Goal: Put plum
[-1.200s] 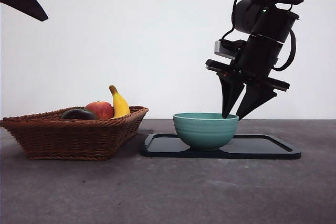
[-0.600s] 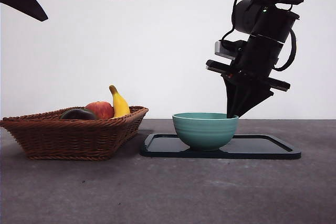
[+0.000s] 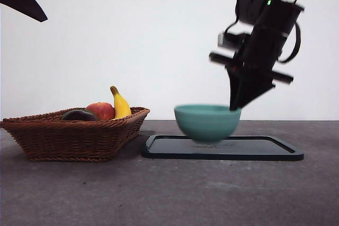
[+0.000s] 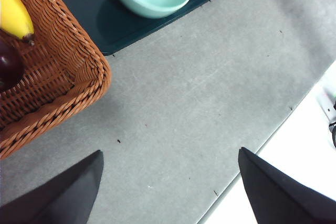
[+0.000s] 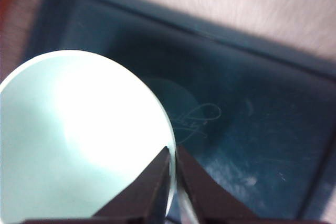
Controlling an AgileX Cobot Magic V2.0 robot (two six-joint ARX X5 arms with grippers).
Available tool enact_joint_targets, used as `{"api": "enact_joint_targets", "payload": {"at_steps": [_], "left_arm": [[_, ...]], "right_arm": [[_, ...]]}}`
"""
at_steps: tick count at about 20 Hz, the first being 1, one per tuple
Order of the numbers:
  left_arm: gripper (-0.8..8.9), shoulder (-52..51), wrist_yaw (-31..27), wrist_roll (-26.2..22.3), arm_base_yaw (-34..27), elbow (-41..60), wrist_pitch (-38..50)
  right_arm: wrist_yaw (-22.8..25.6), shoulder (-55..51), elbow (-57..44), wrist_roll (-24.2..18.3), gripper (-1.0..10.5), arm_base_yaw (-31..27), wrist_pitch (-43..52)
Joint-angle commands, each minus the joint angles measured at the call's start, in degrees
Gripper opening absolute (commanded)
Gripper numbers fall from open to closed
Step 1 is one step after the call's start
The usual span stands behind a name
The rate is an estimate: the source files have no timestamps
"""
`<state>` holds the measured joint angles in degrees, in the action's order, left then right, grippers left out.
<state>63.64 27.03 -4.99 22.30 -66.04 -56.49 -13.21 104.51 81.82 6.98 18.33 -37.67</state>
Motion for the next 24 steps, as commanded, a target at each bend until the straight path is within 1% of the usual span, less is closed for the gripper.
{"api": "enact_joint_targets", "payload": {"at_steps": [1, 8, 14, 16, 19, 24], "left_arm": [[4.05, 0.4, 0.3, 0.1, 0.3, -1.1, 0.3], [4.05, 0.4, 0.3, 0.1, 0.3, -1.1, 0.4], [4.05, 0.5, 0.3, -0.1, 0.3, -1.1, 0.4], [4.05, 0.4, 0.3, -0.1, 0.3, -1.1, 0.4], [4.05, 0.4, 0.3, -0.1, 0.3, -1.1, 0.4], [4.05, 0.5, 0.3, -0.1, 0.3, -1.1, 0.4]], "right_arm": [[-0.3, -3.8, 1.6, -0.6, 0.1, 0.2, -1.0], [-0.7, -16.4, 1.6, -3.3, 0.1, 0.5, -10.8], [-1.6, -26.5, 0.8, -3.6, 0.1, 1.9, -18.8], [-1.7, -29.2, -1.0, -3.6, 0.1, 3.2, -19.2], [-1.7, -32.3, -6.3, -3.5, 0.1, 5.9, -18.1], [-1.6, -33.5, -17.0, -1.6, 0.1, 9.9, -12.5]]}}
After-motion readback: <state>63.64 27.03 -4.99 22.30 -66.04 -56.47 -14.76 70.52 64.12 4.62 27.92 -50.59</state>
